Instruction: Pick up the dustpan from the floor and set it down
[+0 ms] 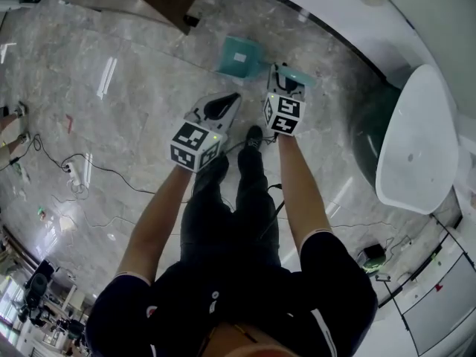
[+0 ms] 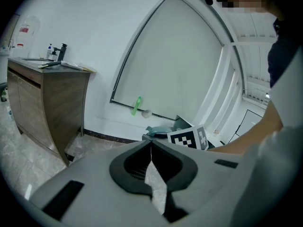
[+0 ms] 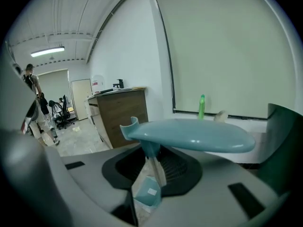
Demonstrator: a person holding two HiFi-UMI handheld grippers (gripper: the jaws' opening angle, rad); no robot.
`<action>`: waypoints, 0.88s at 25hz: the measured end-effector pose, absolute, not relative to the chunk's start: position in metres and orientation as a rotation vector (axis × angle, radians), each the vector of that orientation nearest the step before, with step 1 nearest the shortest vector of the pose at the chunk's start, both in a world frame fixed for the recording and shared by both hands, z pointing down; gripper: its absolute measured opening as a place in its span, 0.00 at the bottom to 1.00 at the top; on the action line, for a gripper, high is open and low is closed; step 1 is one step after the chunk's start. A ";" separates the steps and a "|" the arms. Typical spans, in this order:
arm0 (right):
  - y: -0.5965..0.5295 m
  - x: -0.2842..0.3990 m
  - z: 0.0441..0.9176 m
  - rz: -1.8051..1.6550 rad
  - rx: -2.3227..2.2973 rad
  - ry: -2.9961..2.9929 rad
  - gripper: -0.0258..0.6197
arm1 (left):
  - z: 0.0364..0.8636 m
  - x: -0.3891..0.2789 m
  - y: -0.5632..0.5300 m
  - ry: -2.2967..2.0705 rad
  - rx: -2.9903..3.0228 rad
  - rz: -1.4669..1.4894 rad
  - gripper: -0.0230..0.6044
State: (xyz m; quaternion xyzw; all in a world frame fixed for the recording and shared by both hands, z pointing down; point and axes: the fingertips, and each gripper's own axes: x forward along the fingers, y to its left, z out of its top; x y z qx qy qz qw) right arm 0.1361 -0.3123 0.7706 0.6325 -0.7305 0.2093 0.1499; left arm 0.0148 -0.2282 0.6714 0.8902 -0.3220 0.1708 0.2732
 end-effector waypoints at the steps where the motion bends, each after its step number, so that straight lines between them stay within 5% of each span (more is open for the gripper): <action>1: -0.314 0.136 0.771 0.591 1.818 -2.095 0.20 | 0.673 0.014 -0.228 -0.868 2.392 0.459 0.06; 22: -0.312 0.125 0.700 0.473 1.725 -2.196 0.19 | 0.641 0.007 -0.230 -0.893 2.436 0.400 0.06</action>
